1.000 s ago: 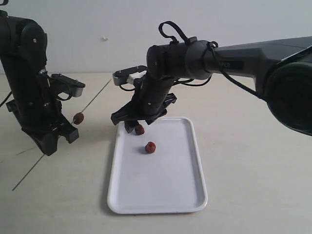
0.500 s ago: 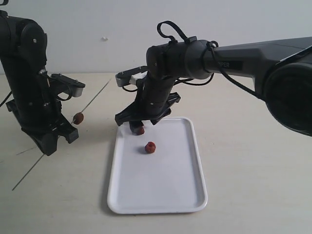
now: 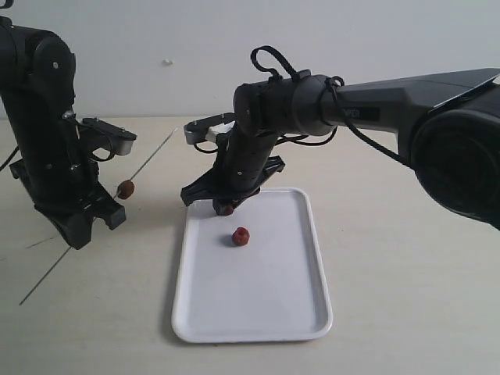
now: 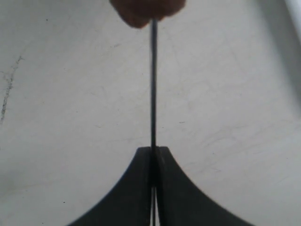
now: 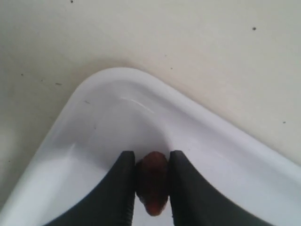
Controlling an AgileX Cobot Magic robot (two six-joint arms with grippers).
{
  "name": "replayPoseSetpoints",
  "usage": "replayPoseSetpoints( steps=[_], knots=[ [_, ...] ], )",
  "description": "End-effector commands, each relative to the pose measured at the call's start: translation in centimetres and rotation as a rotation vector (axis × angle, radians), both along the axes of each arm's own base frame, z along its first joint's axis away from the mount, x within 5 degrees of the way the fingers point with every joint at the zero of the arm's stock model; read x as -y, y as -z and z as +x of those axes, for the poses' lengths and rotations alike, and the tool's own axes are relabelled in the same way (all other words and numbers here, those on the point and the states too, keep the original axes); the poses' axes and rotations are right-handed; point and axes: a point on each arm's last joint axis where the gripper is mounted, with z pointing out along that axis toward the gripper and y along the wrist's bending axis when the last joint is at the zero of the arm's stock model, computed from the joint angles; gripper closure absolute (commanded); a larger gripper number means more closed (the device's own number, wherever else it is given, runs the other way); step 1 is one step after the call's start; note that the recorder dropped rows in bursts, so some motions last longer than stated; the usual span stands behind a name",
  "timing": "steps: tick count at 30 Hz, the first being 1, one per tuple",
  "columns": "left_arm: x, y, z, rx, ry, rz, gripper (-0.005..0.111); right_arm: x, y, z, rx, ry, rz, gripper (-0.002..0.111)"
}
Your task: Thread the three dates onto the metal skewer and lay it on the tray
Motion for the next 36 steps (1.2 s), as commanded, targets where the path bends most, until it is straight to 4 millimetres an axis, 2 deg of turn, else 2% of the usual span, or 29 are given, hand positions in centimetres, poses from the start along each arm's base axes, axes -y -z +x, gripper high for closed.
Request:
replayPoseSetpoints(
  steps=[1,9,16,22,28,32,36],
  knots=[
    [0.1,-0.4,-0.2,0.013,0.005,-0.004,0.107,0.0,0.0,-0.1,-0.013,0.008,0.0,0.09],
    [0.2,-0.3,-0.1,0.023,0.016,-0.009,0.107,0.0,-1.8,-0.1,0.014,0.021,0.02,0.09],
    [0.3,-0.3,0.2,0.049,0.03,-0.02,0.107,0.5,-5.4,0.0,0.07,0.04,0.055,0.09],
    [0.5,-0.3,0.2,0.059,0.042,-0.047,0.107,3.8,-7.9,1.2,0.09,0.155,0.122,0.09],
    [2.2,-0.5,-0.2,0.022,0.158,-0.245,0.107,7.8,-9.0,2.8,0.082,0.289,0.241,0.09],
    [3.3,-0.8,-0.5,0.014,0.228,-0.378,0.107,9.3,-9.4,3.6,0.093,0.331,0.347,0.09],
    [3.6,-0.8,-0.5,0.008,0.233,-0.413,0.107,10.4,-9.9,4.3,0.115,0.366,0.449,0.09]
  ],
)
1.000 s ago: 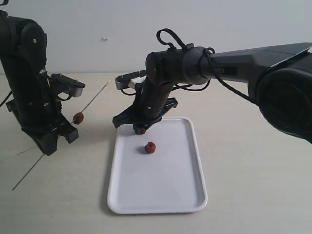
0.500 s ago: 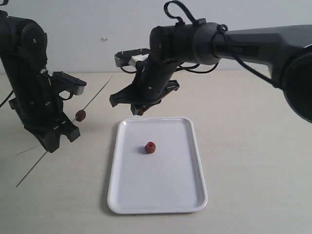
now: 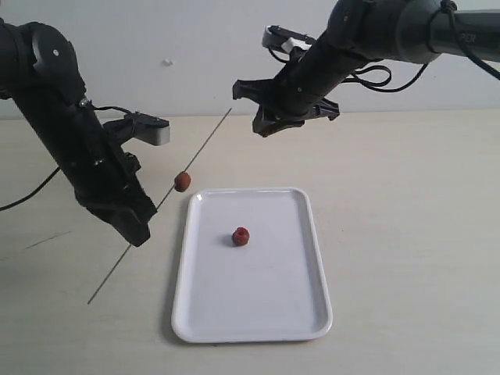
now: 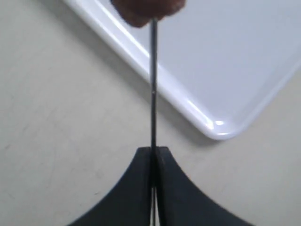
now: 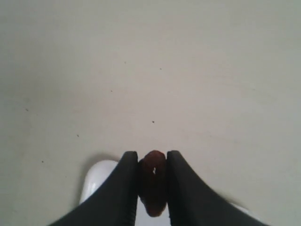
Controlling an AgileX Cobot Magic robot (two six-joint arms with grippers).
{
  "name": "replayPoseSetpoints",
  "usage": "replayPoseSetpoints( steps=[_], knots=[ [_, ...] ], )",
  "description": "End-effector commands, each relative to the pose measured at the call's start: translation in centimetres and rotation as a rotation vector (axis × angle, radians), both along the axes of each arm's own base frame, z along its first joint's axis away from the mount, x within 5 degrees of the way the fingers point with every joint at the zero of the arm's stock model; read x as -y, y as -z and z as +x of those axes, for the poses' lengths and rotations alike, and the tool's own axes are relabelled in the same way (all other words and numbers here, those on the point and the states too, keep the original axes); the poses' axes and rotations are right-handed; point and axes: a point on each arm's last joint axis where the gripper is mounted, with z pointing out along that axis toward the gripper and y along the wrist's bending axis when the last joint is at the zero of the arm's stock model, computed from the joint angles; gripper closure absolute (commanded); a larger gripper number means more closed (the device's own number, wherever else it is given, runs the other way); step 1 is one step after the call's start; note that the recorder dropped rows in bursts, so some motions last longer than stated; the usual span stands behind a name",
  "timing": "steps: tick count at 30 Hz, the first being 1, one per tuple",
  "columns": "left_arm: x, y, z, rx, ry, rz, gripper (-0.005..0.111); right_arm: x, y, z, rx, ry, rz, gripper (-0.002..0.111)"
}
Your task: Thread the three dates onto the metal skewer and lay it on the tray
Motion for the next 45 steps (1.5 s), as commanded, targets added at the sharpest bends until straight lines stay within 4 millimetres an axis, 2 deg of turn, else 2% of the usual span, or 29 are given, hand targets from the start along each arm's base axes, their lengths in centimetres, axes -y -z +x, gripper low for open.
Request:
replayPoseSetpoints(
  steps=[1,5,14,45],
  knots=[
    [0.4,-0.3,-0.2,0.003,0.016,-0.055,0.107,1.1,-1.4,0.7,0.066,0.031,0.113,0.09],
    [0.5,0.1,-0.1,-0.005,0.012,-0.055,0.107,1.5,-1.9,1.2,0.109,0.054,0.184,0.09],
    [0.9,1.2,0.5,0.007,0.006,-0.079,0.107,0.6,-2.9,1.4,0.162,0.027,0.325,0.09],
    [1.1,1.1,1.7,0.098,-0.061,-0.088,0.107,0.0,-3.5,1.2,0.156,-0.009,0.411,0.09]
  ],
)
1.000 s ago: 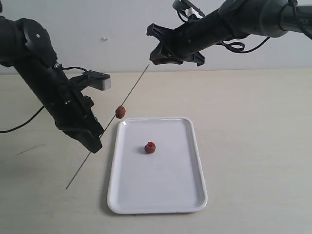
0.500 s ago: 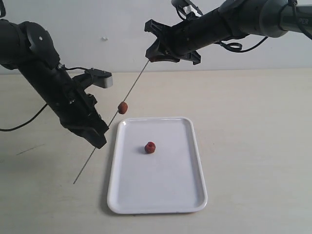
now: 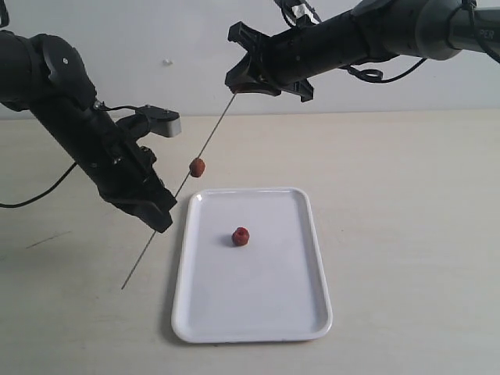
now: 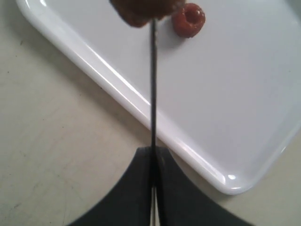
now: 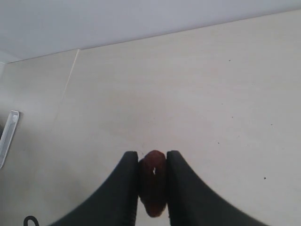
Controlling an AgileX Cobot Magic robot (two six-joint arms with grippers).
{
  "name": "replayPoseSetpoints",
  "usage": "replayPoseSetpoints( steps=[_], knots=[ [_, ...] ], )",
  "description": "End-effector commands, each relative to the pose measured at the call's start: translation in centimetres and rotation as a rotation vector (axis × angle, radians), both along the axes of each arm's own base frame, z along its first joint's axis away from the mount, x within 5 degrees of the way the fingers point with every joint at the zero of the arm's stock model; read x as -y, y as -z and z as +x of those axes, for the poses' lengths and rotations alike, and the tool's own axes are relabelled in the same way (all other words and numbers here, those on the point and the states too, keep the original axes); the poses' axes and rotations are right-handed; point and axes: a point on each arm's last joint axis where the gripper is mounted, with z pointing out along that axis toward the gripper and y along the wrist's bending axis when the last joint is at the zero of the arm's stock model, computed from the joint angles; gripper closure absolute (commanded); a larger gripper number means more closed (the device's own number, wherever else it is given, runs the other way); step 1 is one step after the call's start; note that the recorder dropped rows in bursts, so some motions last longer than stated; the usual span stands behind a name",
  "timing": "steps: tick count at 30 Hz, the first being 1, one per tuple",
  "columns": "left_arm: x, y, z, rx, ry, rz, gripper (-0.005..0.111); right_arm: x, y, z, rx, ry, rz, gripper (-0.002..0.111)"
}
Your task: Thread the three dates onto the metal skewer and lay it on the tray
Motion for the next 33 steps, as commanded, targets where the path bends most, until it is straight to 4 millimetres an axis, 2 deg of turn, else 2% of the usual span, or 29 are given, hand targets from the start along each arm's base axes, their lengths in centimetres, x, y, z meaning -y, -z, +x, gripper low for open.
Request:
replayPoseSetpoints(
  steps=[1,14,19,33],
  knots=[
    [0.03,-0.16,0.24,0.011,-0.027,0.004,0.107,0.15,-0.79,-0.08,0.022,-0.004,0.005,0.09],
    [0.09,-0.24,0.67,0.017,-0.032,0.013,0.107,0.17,-0.79,-0.05,0.022,0.0,0.006,0.09],
    [0.05,-0.03,0.55,-0.002,-0.024,0.022,0.107,0.21,-0.8,0.0,0.024,0.008,0.006,0.096],
    [-0.07,0.22,0.78,0.006,-0.034,0.024,0.107,0.02,-0.81,-0.23,0.012,-0.02,0.017,0.096]
  ],
)
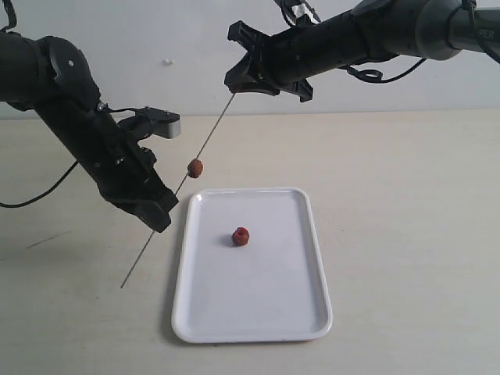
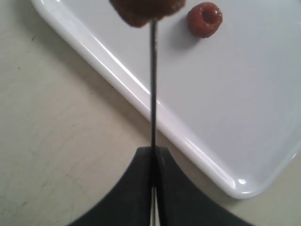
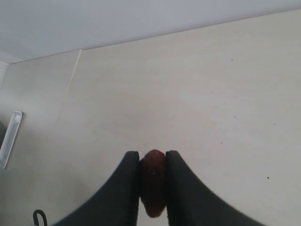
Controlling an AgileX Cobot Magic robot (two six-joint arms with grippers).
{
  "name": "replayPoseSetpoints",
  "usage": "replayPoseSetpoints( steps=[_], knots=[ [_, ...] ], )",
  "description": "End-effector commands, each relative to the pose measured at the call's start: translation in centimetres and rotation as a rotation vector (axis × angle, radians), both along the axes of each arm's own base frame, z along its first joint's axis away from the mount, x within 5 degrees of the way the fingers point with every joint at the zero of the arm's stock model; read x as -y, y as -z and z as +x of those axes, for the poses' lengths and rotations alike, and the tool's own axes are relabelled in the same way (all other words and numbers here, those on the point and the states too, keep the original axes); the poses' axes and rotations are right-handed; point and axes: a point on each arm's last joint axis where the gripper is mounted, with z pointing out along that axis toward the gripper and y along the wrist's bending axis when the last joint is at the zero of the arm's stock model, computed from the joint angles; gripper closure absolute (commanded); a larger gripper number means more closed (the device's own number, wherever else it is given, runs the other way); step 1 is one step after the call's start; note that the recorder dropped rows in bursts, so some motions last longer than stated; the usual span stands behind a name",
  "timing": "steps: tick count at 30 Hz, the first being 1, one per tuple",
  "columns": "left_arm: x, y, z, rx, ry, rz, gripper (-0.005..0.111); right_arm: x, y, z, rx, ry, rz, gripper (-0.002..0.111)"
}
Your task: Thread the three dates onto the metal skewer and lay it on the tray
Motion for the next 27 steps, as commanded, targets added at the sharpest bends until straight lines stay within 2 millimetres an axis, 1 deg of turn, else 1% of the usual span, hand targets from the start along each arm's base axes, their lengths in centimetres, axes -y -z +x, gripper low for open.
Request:
replayPoseSetpoints(
  steps=[1,12,19,27],
  knots=[
    [-0.1,-0.2,0.2,0.014,-0.009,-0.001,0.107,0.1,-0.8,-0.2,0.014,-0.022,0.007,0.096],
    [-0.1,-0.2,0.3,0.016,-0.03,0.003,0.107,-0.1,-1.8,-0.8,0.028,-0.067,0.009,0.096],
    [-0.1,-0.2,0.3,0.015,-0.037,0.002,0.107,-0.2,-1.7,-1.0,0.035,-0.101,-0.006,0.096],
    [-0.1,-0.2,0.3,0.015,-0.039,0.0,0.107,0.8,-1.6,-0.6,0.049,-0.074,-0.029,0.096]
  ],
)
